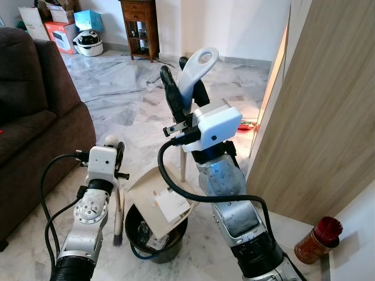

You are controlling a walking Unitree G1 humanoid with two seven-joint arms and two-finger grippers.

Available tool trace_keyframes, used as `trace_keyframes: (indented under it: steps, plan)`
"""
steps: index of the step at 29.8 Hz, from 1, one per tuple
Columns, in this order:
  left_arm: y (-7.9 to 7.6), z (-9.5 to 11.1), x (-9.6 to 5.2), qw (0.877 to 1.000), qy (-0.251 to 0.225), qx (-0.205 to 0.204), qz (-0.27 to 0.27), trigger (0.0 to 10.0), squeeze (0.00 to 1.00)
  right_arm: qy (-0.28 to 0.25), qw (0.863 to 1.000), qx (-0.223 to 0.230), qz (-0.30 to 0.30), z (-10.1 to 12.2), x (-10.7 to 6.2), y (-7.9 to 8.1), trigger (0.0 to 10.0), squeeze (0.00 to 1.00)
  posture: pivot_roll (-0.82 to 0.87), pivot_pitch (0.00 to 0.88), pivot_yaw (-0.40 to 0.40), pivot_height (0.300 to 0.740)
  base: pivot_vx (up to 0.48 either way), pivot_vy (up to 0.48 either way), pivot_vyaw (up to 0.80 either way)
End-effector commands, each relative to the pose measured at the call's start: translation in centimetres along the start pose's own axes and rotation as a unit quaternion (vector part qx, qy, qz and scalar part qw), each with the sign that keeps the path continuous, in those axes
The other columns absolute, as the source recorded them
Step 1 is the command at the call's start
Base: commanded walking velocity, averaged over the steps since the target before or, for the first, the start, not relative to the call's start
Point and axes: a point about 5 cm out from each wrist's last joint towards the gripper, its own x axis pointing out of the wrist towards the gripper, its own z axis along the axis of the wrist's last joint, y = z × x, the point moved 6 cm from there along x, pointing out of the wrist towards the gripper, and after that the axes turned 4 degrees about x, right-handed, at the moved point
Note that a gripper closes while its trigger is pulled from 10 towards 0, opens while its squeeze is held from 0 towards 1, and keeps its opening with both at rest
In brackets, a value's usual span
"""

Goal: Sweep floor

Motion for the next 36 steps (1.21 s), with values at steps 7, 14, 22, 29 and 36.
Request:
trace_keyframes:
  steps: [7,14,22,29,36]
  plan:
    - [-0.1,1.4,0.4,0.999,-0.03,0.012,-0.007,10.0,0.0,-0.091,0.996,0.004,-0.022,4.3,0.9,1.3,10.0,0.0,0.04,0.0,0.032,0.74,0.0,0.0,0.0]
    - [-0.2,1.4,0.5,0.999,-0.031,0.013,-0.009,10.0,0.0,-0.115,0.993,-0.014,-0.02,5.4,0.8,1.8,10.0,0.0,0.04,0.0,0.034,0.74,0.0,0.0,0.0]
    - [-0.2,1.4,0.6,0.999,-0.031,0.013,-0.011,10.0,0.0,-0.083,0.995,0.055,-0.019,4.4,1.0,2.6,10.0,0.0,0.04,0.0,0.037,0.74,0.0,0.0,0.0]
    - [-0.3,1.4,0.6,0.999,-0.031,0.013,-0.012,10.0,0.0,-0.09,0.994,0.05,-0.036,4.6,1.0,1.8,10.0,0.0,0.04,0.0,0.038,0.74,0.0,0.0,0.0]
    - [-0.3,1.3,0.6,0.999,-0.03,0.012,-0.013,10.0,0.0,-0.108,0.993,0.03,-0.047,5.3,0.9,1.3,10.0,0.0,0.05,0.0,0.037,0.74,0.0,0.0,0.0]
